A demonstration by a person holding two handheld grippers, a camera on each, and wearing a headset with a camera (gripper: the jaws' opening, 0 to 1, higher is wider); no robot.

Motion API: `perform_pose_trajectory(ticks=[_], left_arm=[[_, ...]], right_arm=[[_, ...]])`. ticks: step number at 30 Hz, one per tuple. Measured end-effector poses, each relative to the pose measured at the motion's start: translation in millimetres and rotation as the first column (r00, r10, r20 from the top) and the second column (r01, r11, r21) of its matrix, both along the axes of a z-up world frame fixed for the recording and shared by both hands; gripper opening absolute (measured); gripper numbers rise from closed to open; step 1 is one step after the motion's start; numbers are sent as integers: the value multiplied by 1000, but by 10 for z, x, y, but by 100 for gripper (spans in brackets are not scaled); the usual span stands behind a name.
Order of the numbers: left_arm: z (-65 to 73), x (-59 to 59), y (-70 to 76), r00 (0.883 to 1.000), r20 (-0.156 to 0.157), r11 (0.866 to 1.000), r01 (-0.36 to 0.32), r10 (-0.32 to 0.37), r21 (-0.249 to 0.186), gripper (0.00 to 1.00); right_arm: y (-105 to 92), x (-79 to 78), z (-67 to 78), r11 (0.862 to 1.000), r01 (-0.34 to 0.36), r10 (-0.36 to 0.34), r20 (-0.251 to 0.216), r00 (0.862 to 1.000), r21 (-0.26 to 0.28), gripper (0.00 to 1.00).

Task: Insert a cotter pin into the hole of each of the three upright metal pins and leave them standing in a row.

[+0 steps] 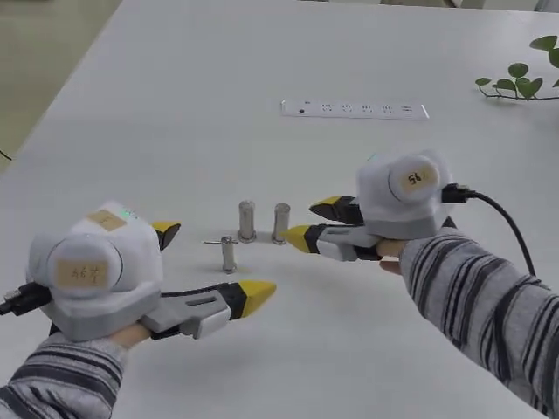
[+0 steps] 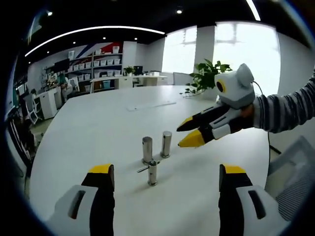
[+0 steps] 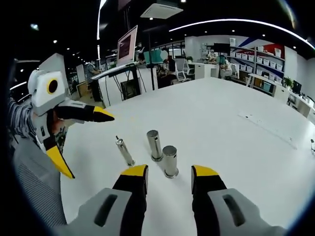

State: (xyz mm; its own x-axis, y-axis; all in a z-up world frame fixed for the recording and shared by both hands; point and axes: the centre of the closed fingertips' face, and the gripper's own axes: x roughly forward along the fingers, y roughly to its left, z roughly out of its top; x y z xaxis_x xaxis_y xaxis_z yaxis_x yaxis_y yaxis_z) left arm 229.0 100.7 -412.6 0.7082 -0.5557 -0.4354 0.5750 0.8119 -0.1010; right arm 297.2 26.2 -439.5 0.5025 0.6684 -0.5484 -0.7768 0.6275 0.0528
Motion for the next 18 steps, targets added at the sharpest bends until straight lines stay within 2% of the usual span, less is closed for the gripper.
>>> perform_pose_trajectory(ticks=[4,9,15,18], left_arm=[[34,-41,2,1000,10,1000,-20,20,-9,90],[21,-79,41,999,26,998,-38,37,51,91],[54,-113,59,998,33,998,-61,60,33,91],[48,-139,59,998,32,997,-63,62,36,91]], right_arm=[[67,55,-82,1000,27,-27,-14,1000,9,29],[115,109,-199,998,57,-56,-40,998,21,26],[151,158,-250,997,80,-79,-48,996,18,18],[180,177,-239,995,92,-91,-41,995,36,15]])
